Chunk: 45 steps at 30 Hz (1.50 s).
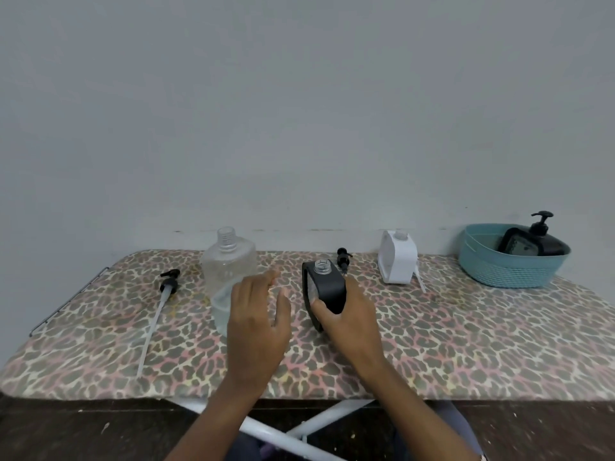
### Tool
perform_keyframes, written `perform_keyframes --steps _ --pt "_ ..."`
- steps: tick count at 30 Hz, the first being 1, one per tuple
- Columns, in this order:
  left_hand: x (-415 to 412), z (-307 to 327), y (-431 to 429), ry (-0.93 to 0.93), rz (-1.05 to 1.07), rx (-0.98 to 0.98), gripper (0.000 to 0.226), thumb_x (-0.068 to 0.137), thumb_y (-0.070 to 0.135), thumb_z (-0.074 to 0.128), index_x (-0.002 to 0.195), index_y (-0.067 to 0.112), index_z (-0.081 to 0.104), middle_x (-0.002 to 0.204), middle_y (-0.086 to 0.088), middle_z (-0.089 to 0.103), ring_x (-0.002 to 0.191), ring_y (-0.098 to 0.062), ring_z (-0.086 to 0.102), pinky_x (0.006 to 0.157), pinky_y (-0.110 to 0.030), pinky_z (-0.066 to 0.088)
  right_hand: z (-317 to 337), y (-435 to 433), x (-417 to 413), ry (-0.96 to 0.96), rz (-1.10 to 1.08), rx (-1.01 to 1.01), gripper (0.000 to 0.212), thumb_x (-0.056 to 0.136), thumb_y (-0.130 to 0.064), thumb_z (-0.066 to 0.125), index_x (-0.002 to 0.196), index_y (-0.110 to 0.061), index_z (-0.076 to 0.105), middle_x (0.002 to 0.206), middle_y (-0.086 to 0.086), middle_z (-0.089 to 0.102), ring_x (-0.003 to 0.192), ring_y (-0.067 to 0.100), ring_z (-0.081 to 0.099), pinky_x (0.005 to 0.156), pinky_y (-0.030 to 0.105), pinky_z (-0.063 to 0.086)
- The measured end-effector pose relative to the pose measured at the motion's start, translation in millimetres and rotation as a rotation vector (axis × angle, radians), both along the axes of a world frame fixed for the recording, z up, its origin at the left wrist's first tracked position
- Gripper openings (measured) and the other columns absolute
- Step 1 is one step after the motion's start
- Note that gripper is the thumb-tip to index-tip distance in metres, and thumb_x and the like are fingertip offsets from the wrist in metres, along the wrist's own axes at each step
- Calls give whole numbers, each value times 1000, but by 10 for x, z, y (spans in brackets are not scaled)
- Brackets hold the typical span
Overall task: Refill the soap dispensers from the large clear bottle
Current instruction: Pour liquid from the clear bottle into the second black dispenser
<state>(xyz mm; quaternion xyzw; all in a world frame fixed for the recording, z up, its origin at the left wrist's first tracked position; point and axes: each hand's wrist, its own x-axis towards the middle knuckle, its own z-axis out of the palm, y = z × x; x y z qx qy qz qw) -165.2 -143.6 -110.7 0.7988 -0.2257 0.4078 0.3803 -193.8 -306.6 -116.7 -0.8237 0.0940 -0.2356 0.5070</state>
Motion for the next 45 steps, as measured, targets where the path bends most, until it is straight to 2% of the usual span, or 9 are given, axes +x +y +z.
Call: perform_keyframes --steps 2,5,10,15,19,26,35,42,45 --pt "-24 -31 51 -65 49 56 27 96 12 65 122 7 63 112 -10 60 104 -26 54 90 -24 42 -39 41 -64 -27 5 7 31 88 -39 73 115 -33 58 102 -12 68 88 8 67 72 32 60" --pt "-17 -31 131 -98 121 32 40 87 8 76 121 10 56 118 -14 48 110 -30 45 89 -35 44 -92 71 -112 -66 9 2 35 90 -40 73 120 -39 55 108 -15 67 95 6 66 80 34 60" --pt "21 62 273 -117 222 -132 53 83 16 85 118 8 45 122 -14 40 114 -33 40 98 -60 43 -147 87 -187 -102 20 39 46 93 -35 76 132 -42 51 114 -22 66 100 -6 64 77 15 52" --pt "160 140 375 155 193 -291 86 81 32 90 143 7 36 143 -18 34 134 -35 38 111 -55 44 -170 52 -190 -98 41 92 44 95 -31 76 128 -41 49 112 -18 67 96 -6 66 75 18 57" --pt "238 221 437 378 39 -388 90 88 34 84 158 17 30 156 -9 39 142 -22 42 106 -34 42 -202 40 -174 -107 34 132 39 94 -30 77 123 -35 51 110 -14 70 92 -3 69 73 22 59" --pt "259 229 481 420 6 -381 62 87 33 85 139 16 54 122 6 63 110 -16 62 95 -36 52 -228 30 -203 -123 62 162 39 94 -27 78 125 -38 56 110 -15 72 96 -4 69 76 15 56" --pt "170 252 402 252 5 -182 61 89 20 84 143 19 56 125 7 64 106 -13 61 80 -17 47 -162 74 -273 -150 88 137 44 89 -34 84 121 -47 57 115 -21 71 106 -14 63 81 6 51" --pt "223 162 422 137 89 30 65 89 15 82 147 16 53 126 -10 65 109 -28 64 86 -46 57 -131 84 -310 -157 75 55 46 84 -49 86 112 -59 51 109 -32 67 105 -19 61 81 10 54" --pt "232 126 404 83 148 133 71 82 5 82 146 14 54 125 -12 65 110 -32 63 91 -53 56 -111 93 -344 -174 88 68 46 83 -41 89 115 -49 57 104 -25 69 94 -16 66 67 11 55"
